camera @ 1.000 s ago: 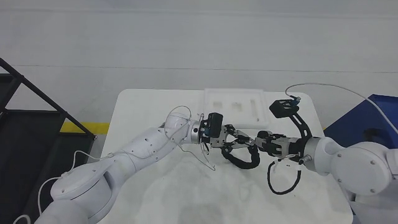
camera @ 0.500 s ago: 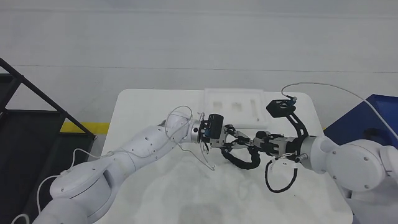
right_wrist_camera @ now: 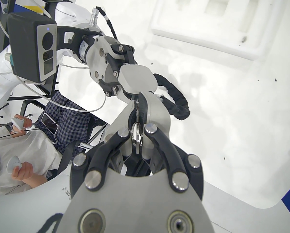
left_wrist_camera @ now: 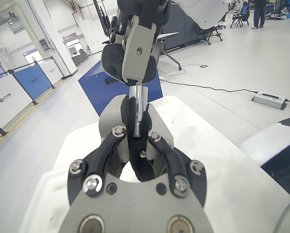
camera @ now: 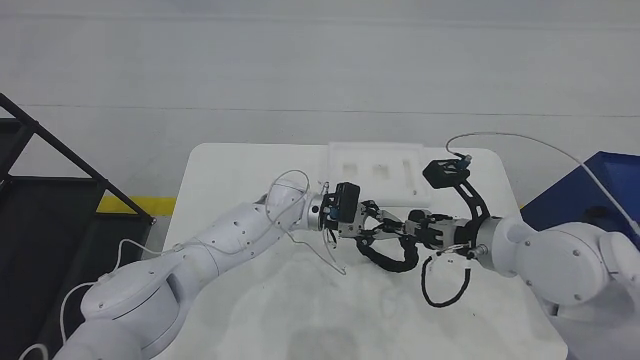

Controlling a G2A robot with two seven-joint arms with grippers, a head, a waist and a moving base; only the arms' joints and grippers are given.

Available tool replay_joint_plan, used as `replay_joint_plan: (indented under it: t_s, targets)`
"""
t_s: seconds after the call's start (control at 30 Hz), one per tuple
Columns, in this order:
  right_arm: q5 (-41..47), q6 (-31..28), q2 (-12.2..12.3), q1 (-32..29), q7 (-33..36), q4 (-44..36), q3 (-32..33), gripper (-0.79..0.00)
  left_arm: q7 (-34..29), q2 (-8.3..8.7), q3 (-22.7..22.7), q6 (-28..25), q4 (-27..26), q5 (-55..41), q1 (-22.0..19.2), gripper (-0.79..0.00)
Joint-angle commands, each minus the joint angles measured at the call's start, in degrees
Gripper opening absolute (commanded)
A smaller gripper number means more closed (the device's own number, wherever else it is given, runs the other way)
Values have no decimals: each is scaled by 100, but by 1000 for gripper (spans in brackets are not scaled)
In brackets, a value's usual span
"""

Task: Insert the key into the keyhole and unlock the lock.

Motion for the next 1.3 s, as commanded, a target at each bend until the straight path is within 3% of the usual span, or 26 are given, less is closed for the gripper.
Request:
replay_joint_plan:
  t_s: [0.0, 0.17, 0.37, 0.53, 0.8, 0.93, 1.17, 1.27]
  targets:
    - [29, -2, -4, 17, -49, 10, 5, 0, -28, 3, -2, -27, 13, -106, 17, -785]
    - [159, -493, -1, 70, -211, -43, 120, 0, -158, 26, 12, -158, -1, -524, 76, -785]
    - [449, -2764, 62, 210, 63, 258, 310, 0, -772, 120, 26, -773, -92, -1343, 70, -785]
    - [460, -3885, 112, 183, 175, 468, 426, 0, -1476, 224, -96, -1477, -149, -2023, 1, -785]
    - [583, -4583, 176, -10, 121, 721, 651, 0, -1482, 409, 415, -1482, -174, -2503, -268, -785]
    - [618, -4597, 177, -23, 96, 748, 664, 0, -1482, 473, 672, -1482, -225, -2680, -463, -785]
    - [391, -4604, 181, -72, -23, 723, 664, 0, -1539, 486, 672, -1482, -212, -2542, -516, -785]
    - [10, -4957, 196, -108, -150, 541, 638, 0, -1635, 454, 672, -1482, -178, -2594, -517, -785]
